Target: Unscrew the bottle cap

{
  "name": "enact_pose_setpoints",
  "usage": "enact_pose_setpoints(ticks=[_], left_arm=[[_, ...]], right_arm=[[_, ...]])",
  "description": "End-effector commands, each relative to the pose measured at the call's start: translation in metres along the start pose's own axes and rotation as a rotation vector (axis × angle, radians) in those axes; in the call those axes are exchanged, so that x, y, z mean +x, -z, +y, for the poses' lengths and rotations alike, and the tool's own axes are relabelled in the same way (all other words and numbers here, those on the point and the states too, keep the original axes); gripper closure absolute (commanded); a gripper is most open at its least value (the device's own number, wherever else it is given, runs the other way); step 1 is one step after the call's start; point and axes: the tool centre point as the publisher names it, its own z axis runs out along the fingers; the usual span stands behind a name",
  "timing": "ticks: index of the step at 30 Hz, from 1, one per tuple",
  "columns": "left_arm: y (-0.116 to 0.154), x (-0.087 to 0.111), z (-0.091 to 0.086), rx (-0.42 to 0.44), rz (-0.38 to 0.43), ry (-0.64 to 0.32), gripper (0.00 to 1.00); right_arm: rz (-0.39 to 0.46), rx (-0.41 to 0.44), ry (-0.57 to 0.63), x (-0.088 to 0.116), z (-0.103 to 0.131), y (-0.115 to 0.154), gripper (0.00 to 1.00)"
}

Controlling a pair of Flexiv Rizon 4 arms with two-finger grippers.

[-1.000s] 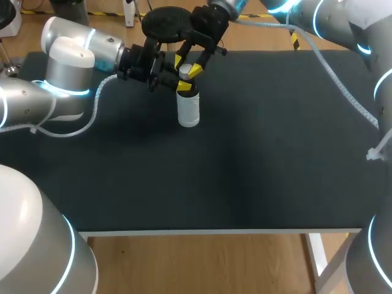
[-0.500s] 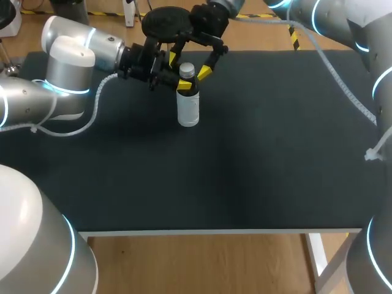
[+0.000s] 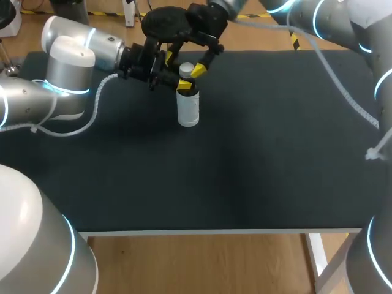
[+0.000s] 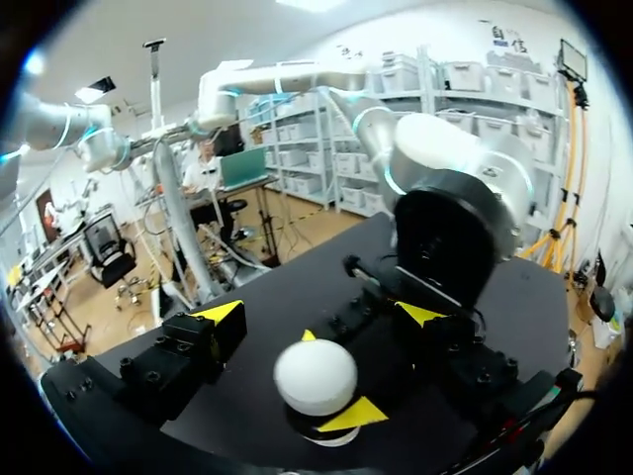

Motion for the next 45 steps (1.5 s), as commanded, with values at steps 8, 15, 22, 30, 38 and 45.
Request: enact_pose_setpoints(ticks=[8,15,22,30,38,45], left_arm=[[0.0,-0.002,0.0,0.001,0.005,0.0,1.0],[0.0,-0.002,0.0,0.001,0.005,0.0,1.0],[0.0,-0.002,0.0,0.001,0.005,0.0,1.0],[0.0,-0.002,0.0,0.001,0.005,0.0,1.0],[0.0,-0.002,0.0,0.001,0.005,0.0,1.0],[0.0,-0.002,0.0,0.001,0.005,0.0,1.0]], right_arm=[[-0.304,-0.096,0.025,0.016,-0.009,-0.007,0.0],[-0.376,-0.138,-0.018,0.019,-0.011,-0.002,0.0],[-0.463,-0.164,-0.062,0.021,-0.012,-0.001,0.0],[-0.534,-0.164,-0.111,0.017,-0.011,-0.003,0.0],[-0.616,-0.171,-0.135,0.015,-0.007,-0.002,0.0],[-0.659,-0.177,-0.148,0.016,-0.006,-0.001,0.0]])
